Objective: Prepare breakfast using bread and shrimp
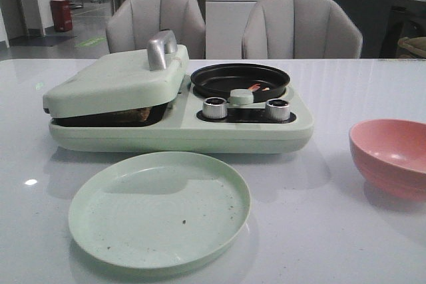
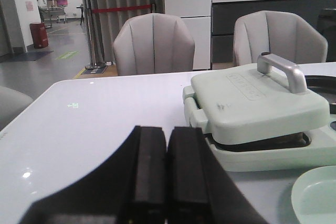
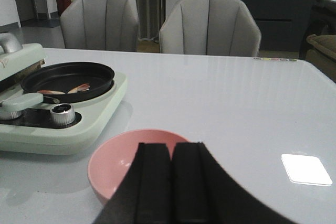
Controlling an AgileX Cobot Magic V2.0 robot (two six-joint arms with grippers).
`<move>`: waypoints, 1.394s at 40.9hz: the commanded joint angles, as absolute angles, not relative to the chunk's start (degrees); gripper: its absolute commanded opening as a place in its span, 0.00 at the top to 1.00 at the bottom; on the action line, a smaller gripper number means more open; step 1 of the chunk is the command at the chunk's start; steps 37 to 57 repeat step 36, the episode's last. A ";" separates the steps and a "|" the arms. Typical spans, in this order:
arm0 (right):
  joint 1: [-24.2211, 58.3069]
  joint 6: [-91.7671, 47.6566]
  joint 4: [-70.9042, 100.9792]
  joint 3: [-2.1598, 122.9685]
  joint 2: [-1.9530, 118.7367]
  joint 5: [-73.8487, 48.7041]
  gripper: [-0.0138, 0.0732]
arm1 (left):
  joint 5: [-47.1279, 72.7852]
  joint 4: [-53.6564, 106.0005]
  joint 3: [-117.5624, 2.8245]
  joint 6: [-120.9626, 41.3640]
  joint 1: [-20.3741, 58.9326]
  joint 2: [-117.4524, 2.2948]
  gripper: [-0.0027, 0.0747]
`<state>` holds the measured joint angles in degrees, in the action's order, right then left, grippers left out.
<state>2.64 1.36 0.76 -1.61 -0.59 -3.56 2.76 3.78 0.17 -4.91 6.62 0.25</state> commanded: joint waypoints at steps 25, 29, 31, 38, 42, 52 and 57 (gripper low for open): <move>1.08 1.55 1.35 -0.61 -1.82 2.42 0.80 | -2.16 4.28 1.86 -4.91 7.01 1.19 0.84; 1.08 1.55 1.35 -0.61 -1.82 2.42 0.80 | -2.16 4.28 1.86 -4.91 7.01 1.19 0.84; 1.08 1.55 1.35 -0.61 -1.82 2.42 0.80 | -2.16 4.28 1.86 -4.91 7.01 1.19 0.84; 1.08 1.55 1.35 -0.61 -1.82 2.42 0.80 | -2.16 4.28 1.86 -4.91 7.01 1.19 0.84; 1.08 1.55 1.35 -0.61 -1.82 2.42 0.80 | -2.16 4.28 1.86 -4.91 7.01 1.19 0.84; 1.08 1.55 1.35 -0.61 -1.82 2.42 0.80 | -2.16 4.28 1.86 -4.91 7.01 1.19 0.84; 1.08 1.55 1.35 -0.61 -1.82 2.42 0.80 | -2.16 4.28 1.86 -4.91 7.01 1.19 0.84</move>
